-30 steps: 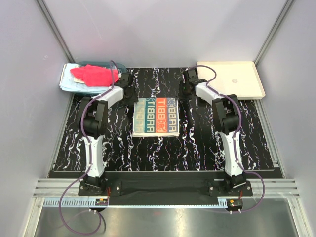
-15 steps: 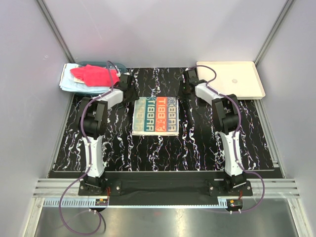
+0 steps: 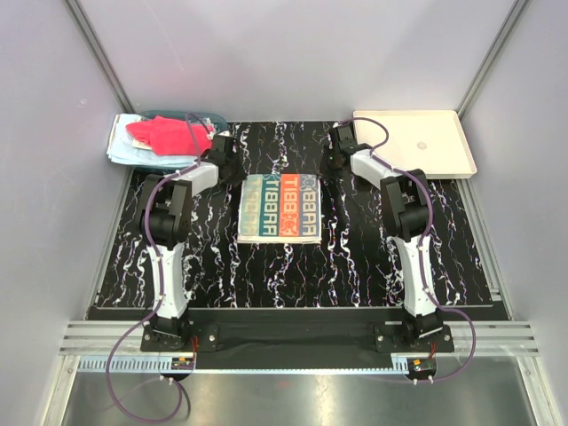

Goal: Fold and stack the towels
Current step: Fold the towel

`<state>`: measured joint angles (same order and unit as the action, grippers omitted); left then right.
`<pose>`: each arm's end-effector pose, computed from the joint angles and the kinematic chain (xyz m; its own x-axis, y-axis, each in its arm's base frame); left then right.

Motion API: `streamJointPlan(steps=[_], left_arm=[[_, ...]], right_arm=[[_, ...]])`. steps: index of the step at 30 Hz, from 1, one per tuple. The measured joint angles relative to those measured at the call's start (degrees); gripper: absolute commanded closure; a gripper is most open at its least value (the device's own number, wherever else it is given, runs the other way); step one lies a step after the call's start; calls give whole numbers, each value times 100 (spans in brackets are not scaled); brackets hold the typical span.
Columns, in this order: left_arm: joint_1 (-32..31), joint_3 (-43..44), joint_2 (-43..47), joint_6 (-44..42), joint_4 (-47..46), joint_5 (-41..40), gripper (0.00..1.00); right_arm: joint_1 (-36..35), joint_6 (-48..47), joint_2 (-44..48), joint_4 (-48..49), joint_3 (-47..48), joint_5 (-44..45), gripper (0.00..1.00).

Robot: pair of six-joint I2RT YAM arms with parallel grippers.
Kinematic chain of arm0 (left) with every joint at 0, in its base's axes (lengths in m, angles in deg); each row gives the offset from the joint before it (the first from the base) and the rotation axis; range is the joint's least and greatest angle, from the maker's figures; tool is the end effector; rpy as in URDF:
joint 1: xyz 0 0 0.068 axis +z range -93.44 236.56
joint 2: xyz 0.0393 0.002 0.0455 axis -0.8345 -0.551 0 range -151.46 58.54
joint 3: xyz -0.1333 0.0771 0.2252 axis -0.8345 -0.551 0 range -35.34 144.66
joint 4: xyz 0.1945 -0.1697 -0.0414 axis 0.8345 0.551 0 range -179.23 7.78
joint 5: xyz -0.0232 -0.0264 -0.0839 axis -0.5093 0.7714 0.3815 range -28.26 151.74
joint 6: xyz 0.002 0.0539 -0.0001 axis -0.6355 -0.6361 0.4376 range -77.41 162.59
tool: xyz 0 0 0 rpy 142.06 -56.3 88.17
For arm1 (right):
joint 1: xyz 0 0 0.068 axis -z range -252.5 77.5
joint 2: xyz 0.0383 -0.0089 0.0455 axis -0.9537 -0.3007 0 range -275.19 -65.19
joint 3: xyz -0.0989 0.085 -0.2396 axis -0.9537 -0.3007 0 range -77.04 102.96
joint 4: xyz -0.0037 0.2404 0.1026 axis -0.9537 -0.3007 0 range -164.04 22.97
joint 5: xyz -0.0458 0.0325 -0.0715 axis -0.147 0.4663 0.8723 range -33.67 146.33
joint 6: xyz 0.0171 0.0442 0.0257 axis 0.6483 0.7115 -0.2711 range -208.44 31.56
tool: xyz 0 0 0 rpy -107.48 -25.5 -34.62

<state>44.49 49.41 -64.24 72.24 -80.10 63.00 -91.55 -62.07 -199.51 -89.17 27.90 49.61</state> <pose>0.4569 -0.0985 0.1514 -0.7339 -0.3487 -0.5830 -0.1602 0.9228 -0.3503 0.4858 0.1721 0.1489 -0.8374 0.1775 -0.5169 -0.0235 0.9332 0.3585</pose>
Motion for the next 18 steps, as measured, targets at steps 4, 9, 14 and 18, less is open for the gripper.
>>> streamJointPlan(steps=[4,9,14,18], left_arm=[[44,-4,0,31,-57,175,93],[72,-59,0,33,-323,332,100],[74,-391,107,31,-708,435,100],[74,-837,472,33,-1003,466,100]], right_arm=[[0,-11,0,4,0,-2,95],[4,-66,0,52,0,-22,97],[9,-116,22,186,-66,-24,98],[22,-160,162,328,-236,-22,98]])
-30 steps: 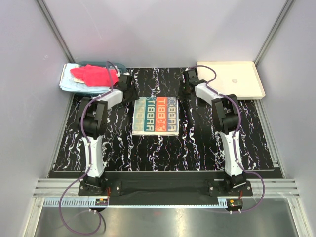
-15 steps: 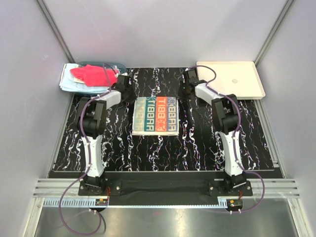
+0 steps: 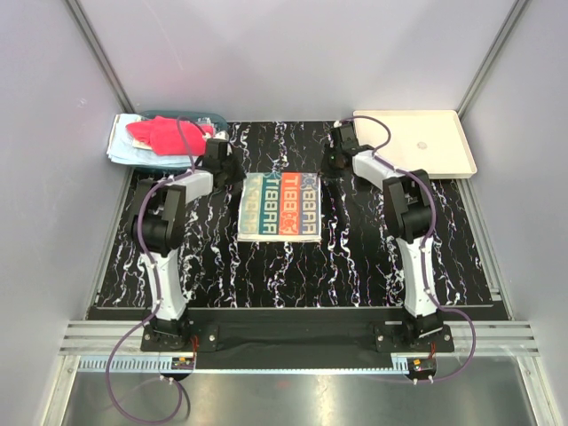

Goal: Fold and stack the towels
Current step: Fold the towel

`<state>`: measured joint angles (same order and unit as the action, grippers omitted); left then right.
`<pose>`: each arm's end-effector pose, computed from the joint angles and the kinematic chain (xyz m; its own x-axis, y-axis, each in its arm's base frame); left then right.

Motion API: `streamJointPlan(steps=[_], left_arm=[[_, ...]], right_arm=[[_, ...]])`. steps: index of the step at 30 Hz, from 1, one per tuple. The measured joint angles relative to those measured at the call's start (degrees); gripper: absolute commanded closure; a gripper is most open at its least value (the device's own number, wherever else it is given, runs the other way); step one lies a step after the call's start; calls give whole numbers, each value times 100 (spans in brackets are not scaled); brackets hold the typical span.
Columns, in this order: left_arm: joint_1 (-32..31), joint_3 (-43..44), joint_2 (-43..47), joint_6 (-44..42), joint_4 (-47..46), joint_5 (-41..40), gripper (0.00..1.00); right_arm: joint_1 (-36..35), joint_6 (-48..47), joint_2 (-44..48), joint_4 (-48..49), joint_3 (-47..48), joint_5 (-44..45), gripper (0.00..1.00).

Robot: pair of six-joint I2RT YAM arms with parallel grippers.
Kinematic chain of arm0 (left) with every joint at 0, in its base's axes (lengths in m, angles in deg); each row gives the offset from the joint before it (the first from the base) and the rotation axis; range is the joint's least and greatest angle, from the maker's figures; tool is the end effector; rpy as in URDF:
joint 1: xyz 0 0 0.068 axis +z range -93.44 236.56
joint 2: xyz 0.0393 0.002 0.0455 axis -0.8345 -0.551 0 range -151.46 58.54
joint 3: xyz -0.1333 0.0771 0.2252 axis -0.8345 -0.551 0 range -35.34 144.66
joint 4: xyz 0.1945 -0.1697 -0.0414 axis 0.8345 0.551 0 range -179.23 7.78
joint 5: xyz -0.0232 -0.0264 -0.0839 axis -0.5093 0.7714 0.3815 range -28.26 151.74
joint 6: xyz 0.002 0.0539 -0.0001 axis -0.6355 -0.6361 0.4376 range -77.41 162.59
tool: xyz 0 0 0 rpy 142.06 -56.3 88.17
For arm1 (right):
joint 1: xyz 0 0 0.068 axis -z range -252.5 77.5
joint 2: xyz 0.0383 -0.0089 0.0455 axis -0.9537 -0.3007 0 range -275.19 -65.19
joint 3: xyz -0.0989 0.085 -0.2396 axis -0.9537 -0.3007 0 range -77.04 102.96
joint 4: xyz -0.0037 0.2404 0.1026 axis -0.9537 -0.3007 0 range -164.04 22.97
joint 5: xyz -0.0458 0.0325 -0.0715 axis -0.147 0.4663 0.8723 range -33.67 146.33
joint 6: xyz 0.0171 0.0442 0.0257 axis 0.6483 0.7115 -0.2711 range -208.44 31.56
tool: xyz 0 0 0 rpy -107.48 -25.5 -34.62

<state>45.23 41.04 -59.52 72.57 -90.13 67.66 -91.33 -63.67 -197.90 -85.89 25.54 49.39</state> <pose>0.4404 -0.0920 0.1569 -0.6907 -0.3684 -0.6223 -0.0843 0.8957 -0.4367 0.4840 0.1695 0.1539 -0.8141 0.1618 -0.5577 -0.0599 0.9319 0.3578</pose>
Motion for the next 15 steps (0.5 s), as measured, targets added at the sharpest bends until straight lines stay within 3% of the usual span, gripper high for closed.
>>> streamJointPlan(steps=[15], left_arm=[[-2,-1281,1631,157,-789,-13,100]], right_arm=[[11,149,1757,1115,-1735,-120,99]])
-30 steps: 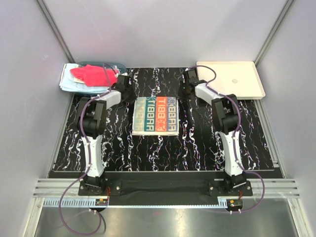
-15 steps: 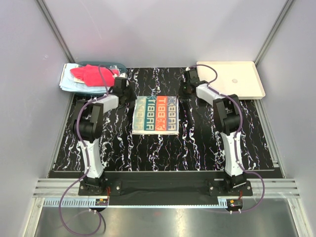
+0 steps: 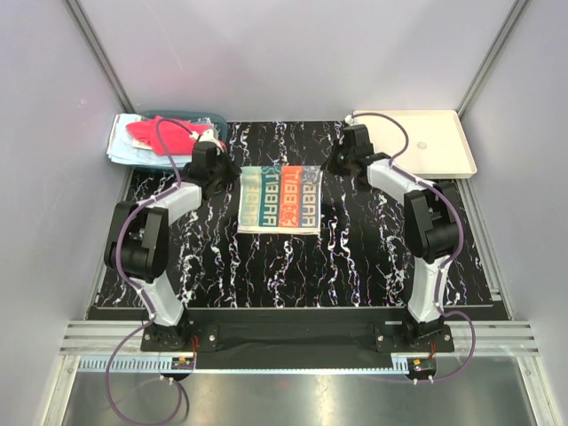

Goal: Fold and stack the towels
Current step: Fold the towel

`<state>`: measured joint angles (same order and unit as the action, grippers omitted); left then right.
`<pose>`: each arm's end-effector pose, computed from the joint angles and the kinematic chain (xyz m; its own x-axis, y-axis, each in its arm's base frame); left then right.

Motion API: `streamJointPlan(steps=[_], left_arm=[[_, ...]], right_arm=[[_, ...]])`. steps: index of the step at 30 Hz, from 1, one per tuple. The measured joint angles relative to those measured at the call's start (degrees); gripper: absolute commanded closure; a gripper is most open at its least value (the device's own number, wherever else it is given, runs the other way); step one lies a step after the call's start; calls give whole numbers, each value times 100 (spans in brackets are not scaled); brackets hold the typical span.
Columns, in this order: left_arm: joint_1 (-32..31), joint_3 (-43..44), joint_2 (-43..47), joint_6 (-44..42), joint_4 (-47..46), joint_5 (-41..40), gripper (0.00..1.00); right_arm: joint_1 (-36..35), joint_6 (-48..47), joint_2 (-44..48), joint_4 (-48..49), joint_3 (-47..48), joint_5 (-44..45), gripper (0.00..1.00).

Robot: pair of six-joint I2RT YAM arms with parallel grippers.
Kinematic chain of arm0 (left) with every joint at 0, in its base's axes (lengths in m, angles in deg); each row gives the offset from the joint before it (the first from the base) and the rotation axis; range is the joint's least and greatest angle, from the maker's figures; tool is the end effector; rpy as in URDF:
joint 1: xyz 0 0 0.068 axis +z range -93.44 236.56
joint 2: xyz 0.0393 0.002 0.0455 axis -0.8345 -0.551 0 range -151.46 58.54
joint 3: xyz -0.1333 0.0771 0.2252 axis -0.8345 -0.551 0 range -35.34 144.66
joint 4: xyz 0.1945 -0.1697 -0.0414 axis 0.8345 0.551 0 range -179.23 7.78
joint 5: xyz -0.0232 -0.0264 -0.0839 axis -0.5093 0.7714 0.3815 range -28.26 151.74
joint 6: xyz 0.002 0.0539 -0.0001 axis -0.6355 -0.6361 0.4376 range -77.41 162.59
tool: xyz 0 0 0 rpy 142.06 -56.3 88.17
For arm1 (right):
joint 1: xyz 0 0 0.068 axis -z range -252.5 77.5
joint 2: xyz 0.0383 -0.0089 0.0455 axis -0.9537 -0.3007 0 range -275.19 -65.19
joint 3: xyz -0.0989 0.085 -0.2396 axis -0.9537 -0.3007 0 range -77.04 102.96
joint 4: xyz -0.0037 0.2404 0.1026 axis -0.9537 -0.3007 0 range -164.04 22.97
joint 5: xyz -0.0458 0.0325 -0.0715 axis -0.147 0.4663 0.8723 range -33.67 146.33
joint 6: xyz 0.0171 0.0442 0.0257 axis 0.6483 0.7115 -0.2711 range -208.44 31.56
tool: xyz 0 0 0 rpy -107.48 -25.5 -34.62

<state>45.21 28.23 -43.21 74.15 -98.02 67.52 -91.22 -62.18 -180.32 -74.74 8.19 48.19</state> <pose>0.3903 -0.0820 0.2140 -0.5576 -0.4191 -0.7166 -0.0116 0.8671 -0.4981 0.4349 0.1526 0.2157 -0.7058 0.2233 -0.6723 -0.1245 0.8951 0.4280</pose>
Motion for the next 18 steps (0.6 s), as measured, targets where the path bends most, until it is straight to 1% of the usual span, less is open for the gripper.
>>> streamJointPlan(steps=[9,18], left_arm=[[-48,-1147,590,249,-33,-9,100],[-103,-1860,1060,313,-160,-85,100]], right_arm=[[-59,339,437,579,-1491,-330,100],[-334,509,962,942,-2284,-278,100]])
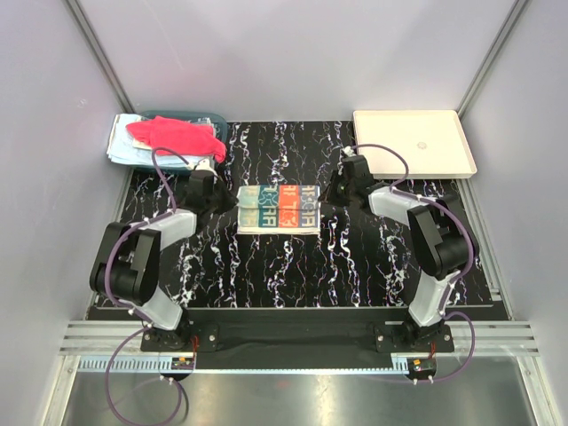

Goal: Fold and stack the towels
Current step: Fold the towel

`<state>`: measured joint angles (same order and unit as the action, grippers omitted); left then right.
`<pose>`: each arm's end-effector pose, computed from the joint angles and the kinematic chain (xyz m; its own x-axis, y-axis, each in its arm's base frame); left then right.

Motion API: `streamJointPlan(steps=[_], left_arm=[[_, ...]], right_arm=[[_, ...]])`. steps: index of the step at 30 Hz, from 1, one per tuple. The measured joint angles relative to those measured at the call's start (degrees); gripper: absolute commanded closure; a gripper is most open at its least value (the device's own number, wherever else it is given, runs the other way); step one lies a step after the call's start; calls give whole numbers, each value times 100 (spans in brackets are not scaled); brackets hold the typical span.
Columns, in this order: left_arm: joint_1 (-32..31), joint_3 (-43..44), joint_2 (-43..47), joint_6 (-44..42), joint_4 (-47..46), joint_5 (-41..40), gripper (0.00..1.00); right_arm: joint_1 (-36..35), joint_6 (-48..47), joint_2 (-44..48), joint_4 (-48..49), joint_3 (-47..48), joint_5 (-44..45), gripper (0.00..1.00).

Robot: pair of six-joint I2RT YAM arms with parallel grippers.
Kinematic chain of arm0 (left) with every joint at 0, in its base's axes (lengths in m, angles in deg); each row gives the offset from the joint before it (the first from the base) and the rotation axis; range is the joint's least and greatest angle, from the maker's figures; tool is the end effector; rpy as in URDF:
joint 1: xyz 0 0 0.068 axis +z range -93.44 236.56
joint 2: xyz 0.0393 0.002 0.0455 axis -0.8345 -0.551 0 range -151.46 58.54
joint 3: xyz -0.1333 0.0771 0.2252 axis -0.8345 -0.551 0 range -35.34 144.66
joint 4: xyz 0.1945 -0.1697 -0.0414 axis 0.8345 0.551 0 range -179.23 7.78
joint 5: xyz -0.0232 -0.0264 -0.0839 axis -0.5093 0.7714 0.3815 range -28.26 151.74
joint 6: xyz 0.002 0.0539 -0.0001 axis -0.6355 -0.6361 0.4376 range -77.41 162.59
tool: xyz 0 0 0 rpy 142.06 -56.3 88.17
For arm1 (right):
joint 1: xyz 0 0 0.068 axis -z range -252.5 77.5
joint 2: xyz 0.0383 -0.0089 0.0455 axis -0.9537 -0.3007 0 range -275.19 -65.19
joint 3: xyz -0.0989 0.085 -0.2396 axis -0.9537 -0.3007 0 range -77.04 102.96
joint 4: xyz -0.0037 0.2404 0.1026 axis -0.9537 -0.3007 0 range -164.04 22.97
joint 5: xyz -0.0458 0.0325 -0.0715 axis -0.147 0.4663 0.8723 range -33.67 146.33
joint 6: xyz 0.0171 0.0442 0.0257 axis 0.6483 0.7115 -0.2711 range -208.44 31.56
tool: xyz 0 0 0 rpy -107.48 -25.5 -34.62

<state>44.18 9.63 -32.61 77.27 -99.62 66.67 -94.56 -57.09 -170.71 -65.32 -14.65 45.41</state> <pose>0.3188 -0.0731 0.1782 -0.6301 -0.4419 -0.6385 -0.0932 0.8594 -0.5028 0.3609 0.1535 0.1721 -0.7839 0.2335 -0.5753 -0.1085 0.8608 0.4972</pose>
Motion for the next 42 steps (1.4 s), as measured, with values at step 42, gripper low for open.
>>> streamJointPlan(steps=[42], left_arm=[[-219,-1248,831,15,-199,-63,74]], right_arm=[[-409,317,844,306,-1174,448,78]])
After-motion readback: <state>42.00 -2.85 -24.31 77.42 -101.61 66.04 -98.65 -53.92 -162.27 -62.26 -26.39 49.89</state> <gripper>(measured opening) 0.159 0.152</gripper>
